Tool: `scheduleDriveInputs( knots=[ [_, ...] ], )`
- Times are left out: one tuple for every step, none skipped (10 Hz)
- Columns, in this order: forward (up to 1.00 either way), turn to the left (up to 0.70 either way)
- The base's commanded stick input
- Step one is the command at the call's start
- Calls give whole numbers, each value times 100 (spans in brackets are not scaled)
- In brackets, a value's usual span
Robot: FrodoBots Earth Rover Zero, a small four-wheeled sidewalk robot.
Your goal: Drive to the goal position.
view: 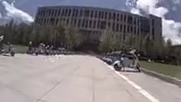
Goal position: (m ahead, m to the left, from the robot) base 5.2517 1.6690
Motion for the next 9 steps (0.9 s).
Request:
scheduleDriveInputs(
  knots=[
    [70,0],
    [70,0],
    [70,0],
    [70,0],
    [70,0],
    [70,0],
    [70,0],
    [70,0],
    [70,0]
  ],
)
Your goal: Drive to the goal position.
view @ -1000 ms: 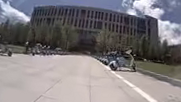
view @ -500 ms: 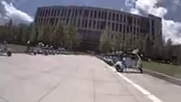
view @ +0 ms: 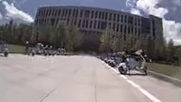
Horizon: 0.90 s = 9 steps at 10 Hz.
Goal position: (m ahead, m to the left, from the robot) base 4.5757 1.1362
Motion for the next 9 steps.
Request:
scheduleDriveInputs(
  knots=[
    [70,0],
    [70,0],
    [70,0],
    [70,0],
    [70,0],
    [70,0],
    [70,0],
    [70,0],
    [70,0]
  ],
)
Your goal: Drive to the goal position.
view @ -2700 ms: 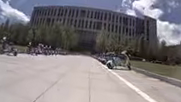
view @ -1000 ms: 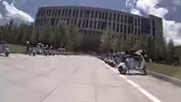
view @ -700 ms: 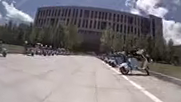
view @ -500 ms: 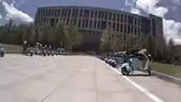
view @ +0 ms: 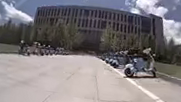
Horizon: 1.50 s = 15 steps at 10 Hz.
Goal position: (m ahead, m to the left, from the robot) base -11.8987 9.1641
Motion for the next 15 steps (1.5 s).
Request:
scheduleDriveInputs(
  knots=[
    [70,0],
    [70,0],
    [70,0],
    [70,0],
    [70,0],
    [70,0],
    [70,0],
    [70,0],
    [70,0],
    [70,1],
    [70,-9],
    [70,-14],
    [70,2],
    [70,5],
    [70,0]
  ],
)
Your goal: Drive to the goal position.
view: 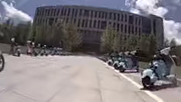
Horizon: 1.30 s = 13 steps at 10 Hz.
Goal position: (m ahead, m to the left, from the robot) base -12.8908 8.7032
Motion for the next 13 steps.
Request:
scheduleDriveInputs(
  knots=[
    [70,2],
    [70,3],
    [70,3],
    [70,3],
    [70,2],
    [70,0],
    [70,0],
    [70,0],
    [70,1],
    [70,7],
    [70,4],
    [70,0],
    [70,0]
  ],
)
